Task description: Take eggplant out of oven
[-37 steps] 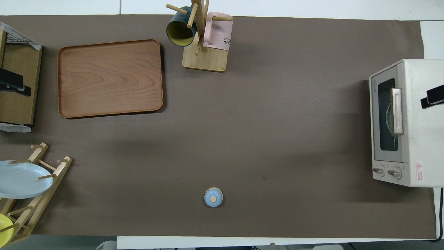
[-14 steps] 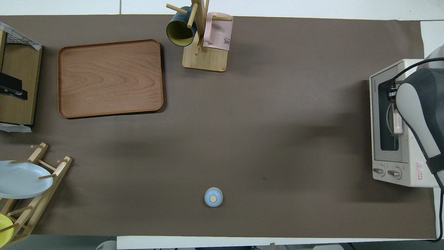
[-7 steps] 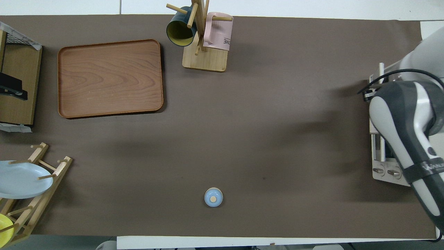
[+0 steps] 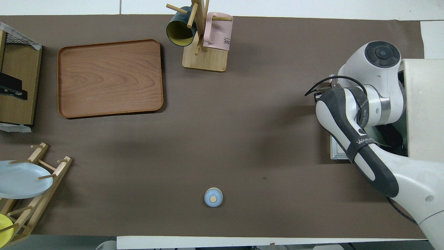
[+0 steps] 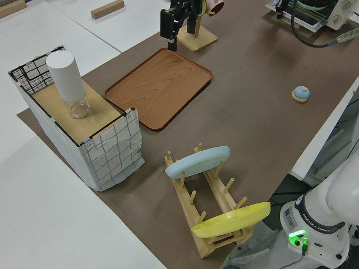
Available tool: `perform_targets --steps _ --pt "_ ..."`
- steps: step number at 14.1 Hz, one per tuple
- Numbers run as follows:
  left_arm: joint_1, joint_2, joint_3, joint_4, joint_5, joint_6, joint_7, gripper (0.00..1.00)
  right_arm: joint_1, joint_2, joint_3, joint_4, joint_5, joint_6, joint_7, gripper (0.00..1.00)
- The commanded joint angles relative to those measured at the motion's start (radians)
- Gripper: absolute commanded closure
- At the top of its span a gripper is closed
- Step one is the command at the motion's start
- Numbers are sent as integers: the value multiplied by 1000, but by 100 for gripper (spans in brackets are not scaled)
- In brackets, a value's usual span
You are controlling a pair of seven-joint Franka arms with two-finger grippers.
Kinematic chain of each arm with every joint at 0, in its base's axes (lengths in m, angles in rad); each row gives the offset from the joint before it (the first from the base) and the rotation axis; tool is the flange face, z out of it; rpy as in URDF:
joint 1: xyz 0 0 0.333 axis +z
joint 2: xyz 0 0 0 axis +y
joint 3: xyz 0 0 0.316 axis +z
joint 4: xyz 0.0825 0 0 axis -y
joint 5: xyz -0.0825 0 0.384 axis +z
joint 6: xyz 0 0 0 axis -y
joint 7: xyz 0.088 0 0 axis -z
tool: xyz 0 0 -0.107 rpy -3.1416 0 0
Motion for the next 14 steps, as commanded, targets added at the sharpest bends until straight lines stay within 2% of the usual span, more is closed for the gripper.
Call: perform_targets --steps 1,2,3,4,6,8,11,14 --pt "-4 -28 3 -30 16 -5 -1 0 12 -28 -7 51 88 -4 31 50" --pt "-4 -28 3 -30 16 -5 -1 0 18 -70 -8 52 88 -19 33 47" --pt "-4 -28 3 -30 16 -5 -1 0 4 -114 -8 51 90 -74 33 37" --pt "-4 -28 3 -30 16 -5 -1 0 -7 -148 -15 52 90 -148 33 36" --pt "-4 -28 3 -30 16 -5 -1 0 -11 -170 -21 31 70 -260 48 42" --pt "-4 -28 3 -30 16 -5 -1 0 -36 -208 -16 -54 -76 -254 58 46" --pt "-4 -28 3 -30 16 -5 -1 0 -36 -237 -16 -150 -129 -178 55 48" --pt "-4 -28 3 -30 16 -5 -1 0 -22 -234 -15 -184 -233 -167 50 49"
